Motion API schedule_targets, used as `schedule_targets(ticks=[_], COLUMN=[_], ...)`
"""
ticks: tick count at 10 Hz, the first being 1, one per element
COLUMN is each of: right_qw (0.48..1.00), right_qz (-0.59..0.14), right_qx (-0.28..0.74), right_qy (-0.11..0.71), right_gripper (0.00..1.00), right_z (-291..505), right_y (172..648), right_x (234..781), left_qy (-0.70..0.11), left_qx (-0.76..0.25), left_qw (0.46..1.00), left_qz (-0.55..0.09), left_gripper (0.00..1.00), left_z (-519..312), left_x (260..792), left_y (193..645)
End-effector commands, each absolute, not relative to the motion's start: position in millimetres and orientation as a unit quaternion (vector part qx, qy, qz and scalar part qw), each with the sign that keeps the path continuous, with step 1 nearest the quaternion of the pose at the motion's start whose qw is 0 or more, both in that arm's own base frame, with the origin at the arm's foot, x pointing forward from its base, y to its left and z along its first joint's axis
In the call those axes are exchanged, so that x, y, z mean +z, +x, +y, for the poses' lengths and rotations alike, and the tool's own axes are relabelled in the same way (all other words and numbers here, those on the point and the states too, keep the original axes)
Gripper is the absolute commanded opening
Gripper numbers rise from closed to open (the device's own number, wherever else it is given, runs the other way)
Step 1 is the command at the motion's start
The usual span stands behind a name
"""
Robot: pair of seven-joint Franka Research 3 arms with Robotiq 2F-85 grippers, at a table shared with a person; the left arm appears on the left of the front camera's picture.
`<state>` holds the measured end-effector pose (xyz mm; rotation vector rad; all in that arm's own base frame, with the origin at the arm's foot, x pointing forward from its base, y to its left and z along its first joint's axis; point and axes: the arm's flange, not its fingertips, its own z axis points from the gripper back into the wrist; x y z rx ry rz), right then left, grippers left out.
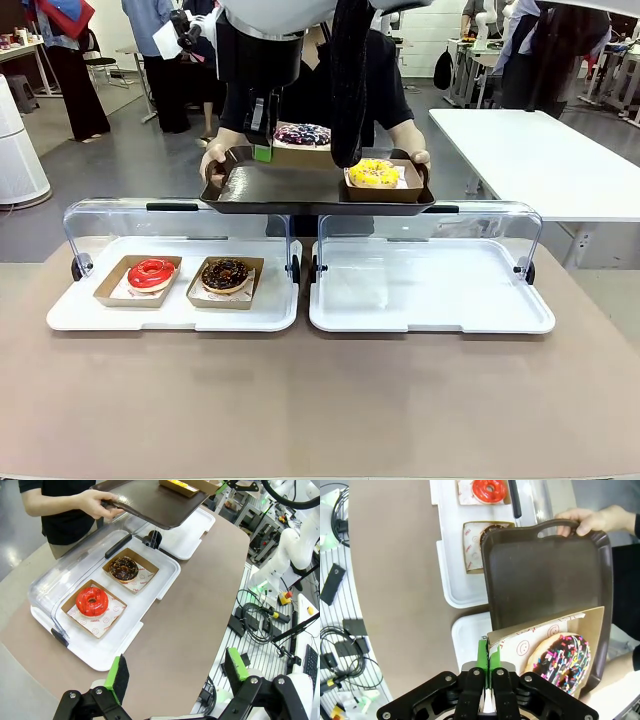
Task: Provide the desired donut to the person.
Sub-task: Place the picked Paper togo box onto the Handle tray extended by the person.
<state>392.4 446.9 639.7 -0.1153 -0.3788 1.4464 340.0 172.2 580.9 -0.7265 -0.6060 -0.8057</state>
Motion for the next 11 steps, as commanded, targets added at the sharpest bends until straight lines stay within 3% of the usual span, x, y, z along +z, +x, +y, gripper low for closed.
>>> schedule_targets(ticks=[1,4,11], right_qw=[0.731,0.732,0.778], right_qz=[-0.175,-0.172,-0.127], right_qx=[0.657,0.658,0.614], right_qy=[-0.055,-0.052,-0.027], right_gripper=[0.01,0.01,0.01], right_z=[445,447,506], right_y=[390,392,458], right_x=[640,640,607], left_qy=[-0.342,-0.342,-0.342], left_qx=[-0.379,-0.379,-0.379], left_qw=[0.811,0.811,0.811], left_qz=[-0.287,-0.287,-0.287], left_gripper=[1.00,1.00,1.00], left_z=[173,173,173], left_x=[581,581,581], left_y=[339,339,339])
